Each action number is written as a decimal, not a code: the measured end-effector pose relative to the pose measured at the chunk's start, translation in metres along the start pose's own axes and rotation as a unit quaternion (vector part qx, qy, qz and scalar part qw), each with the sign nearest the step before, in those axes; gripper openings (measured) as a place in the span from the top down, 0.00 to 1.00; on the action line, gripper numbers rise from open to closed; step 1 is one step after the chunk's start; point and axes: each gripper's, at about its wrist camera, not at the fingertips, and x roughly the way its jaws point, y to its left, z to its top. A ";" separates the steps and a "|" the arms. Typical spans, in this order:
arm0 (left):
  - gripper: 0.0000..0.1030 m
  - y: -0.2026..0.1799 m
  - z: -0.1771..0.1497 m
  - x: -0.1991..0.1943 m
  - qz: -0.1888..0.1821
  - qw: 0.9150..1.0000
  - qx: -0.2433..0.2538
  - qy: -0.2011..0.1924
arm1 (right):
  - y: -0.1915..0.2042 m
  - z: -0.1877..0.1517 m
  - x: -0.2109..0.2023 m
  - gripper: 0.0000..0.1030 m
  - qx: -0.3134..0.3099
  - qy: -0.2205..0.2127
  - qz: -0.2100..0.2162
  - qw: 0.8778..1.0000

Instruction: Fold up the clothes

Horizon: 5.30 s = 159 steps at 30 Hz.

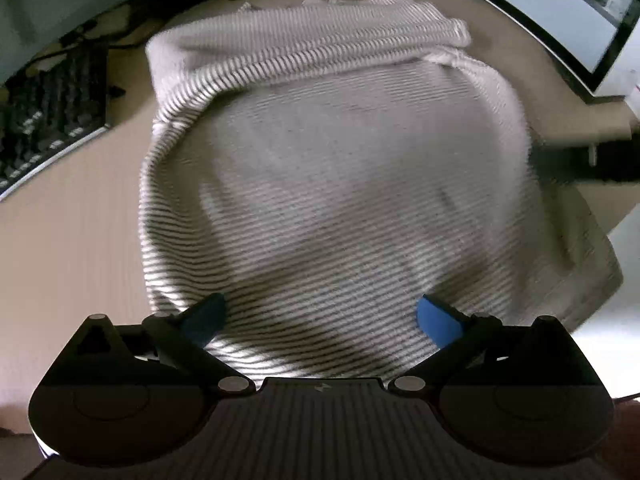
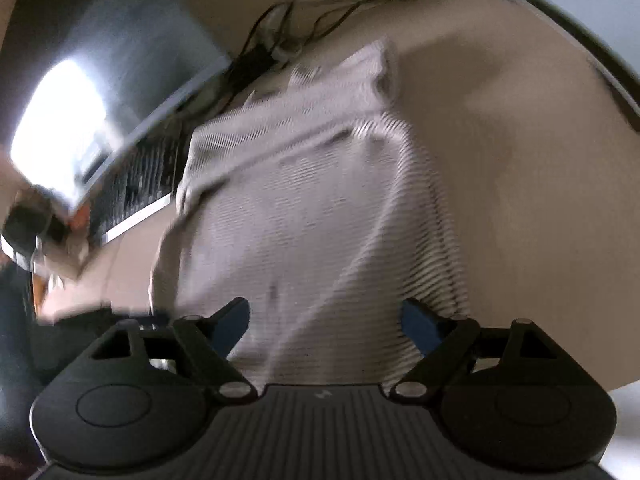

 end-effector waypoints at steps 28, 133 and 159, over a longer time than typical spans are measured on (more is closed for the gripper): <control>0.00 -0.117 0.095 0.007 0.151 0.904 0.318 -0.242 | -0.008 0.119 0.014 0.95 0.077 -0.080 0.094 0.989; 0.07 0.072 0.048 -0.039 -0.084 0.980 -0.179 -0.024 | 0.085 0.168 -0.073 0.91 -0.262 -0.304 -0.307 0.863; 0.07 0.103 0.067 0.003 -0.042 0.984 -0.161 -0.063 | 0.073 0.037 0.092 0.49 -0.221 -0.031 -0.098 0.970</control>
